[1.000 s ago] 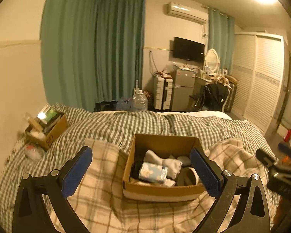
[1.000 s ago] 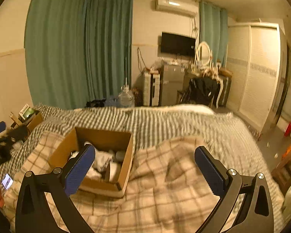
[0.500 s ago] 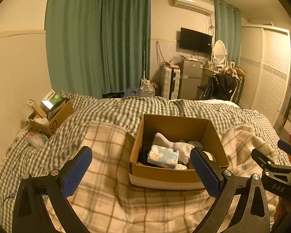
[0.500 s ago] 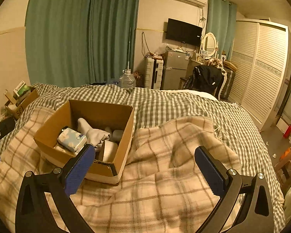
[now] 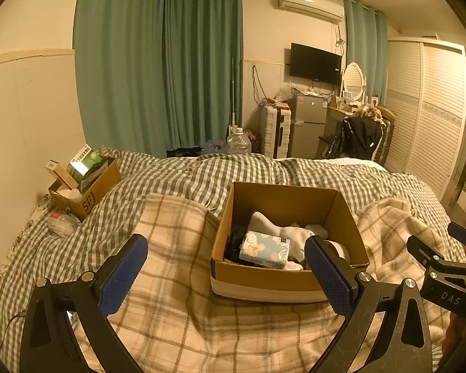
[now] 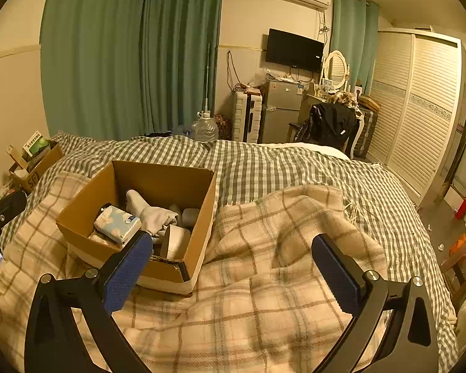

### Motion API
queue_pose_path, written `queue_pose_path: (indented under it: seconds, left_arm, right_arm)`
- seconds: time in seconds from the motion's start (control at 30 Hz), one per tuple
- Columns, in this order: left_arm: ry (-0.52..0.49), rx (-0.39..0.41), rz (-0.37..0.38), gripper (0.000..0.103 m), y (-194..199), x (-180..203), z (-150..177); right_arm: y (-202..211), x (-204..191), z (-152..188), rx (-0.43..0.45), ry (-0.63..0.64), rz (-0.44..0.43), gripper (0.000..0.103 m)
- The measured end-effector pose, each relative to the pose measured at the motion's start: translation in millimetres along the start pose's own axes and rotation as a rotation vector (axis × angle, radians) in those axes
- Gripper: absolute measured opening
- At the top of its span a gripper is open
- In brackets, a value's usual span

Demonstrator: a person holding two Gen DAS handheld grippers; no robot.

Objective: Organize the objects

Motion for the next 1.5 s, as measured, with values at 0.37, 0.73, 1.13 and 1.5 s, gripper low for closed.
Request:
queue_pose_path:
  seconds: [0.37, 0.73, 1.13, 1.5]
  left_arm:
    - [0.008, -0.018, -0.008, 0.103, -4.6, -4.0, 4.7]
    - [0.007, -0.033, -0.032, 0.103, -8.5, -6.5, 8.8]
    - [-0.008, -0.020, -0.056, 0.103, -7.6, -8.2, 9.3]
    - [-0.018, -0.019, -0.055, 0.103, -6.9, -7.2, 10.2]
  right_arm:
    - [0.9, -3.4, 0.2, -0.005, 0.005, -0.004, 0.103]
    - [1.3, -5.9, 0.5, -0.006, 0.006, -0.006, 0.103]
    - [0.5, -8.0, 1.1, -0.012, -0.001, -0.013, 0.103]
    - [1.9, -8.8, 0.5, -0.010, 0.002, -0.012, 0.103]
Point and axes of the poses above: each gripper's, at about its wrist camera, not at the fingertips, and y roughly against the way its jaws point, x to its right, z to its underside, the point moved 10 cm from there along -y, roughly the way its jaws point, and after that the axes turned 3 degrees about y, right-handed, at the moved point
